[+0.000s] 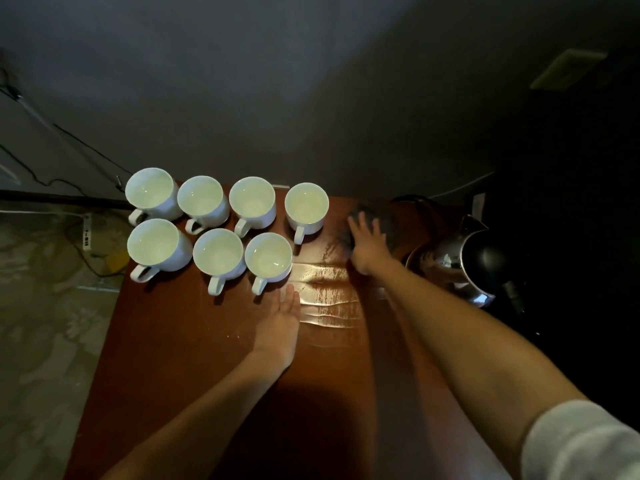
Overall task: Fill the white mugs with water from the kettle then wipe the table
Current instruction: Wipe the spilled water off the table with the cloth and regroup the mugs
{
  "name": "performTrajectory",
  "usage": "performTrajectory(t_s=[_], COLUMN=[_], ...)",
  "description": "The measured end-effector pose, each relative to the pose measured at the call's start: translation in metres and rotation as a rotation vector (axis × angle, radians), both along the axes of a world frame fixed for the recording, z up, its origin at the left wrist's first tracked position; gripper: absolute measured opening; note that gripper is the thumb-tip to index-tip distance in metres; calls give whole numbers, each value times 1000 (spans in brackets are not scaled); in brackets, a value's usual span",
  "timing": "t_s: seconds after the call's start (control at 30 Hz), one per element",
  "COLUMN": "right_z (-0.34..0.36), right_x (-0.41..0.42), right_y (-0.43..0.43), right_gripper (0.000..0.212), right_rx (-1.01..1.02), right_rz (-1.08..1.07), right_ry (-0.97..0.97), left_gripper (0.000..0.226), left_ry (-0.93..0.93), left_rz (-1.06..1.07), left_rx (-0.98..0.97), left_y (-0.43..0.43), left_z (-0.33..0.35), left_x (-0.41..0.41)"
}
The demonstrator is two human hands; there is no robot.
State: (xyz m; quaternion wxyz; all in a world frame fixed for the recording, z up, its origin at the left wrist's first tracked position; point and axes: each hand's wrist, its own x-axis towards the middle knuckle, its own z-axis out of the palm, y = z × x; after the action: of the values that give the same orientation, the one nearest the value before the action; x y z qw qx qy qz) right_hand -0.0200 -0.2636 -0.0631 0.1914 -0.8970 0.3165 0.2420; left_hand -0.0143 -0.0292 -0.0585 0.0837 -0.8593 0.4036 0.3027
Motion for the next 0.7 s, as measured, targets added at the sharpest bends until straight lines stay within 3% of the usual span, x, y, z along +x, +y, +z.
performTrajectory(t_s=[0.13, 0.27, 0.47, 0.63, 0.7], right_z=[11, 8, 14, 11, 9], right_x=[32, 31, -41, -61, -66], right_y=[-26, 3, 41, 43, 70], right_gripper=[72, 72, 72, 74, 72], right_rx=[55, 49, 56, 35, -19], right_rz=[-78, 160, 466, 53, 14], right_ry=[79, 77, 119, 104, 111], left_gripper=[97, 98, 97, 97, 97], left_ry=[10, 7, 10, 8, -2], left_rz=[6, 5, 5, 2, -6], left_rx=[-10, 3, -3, 12, 21], left_y=[-5, -7, -7, -5, -6], left_z=[0, -1, 1, 0, -1], left_x=[1, 3, 3, 3, 3])
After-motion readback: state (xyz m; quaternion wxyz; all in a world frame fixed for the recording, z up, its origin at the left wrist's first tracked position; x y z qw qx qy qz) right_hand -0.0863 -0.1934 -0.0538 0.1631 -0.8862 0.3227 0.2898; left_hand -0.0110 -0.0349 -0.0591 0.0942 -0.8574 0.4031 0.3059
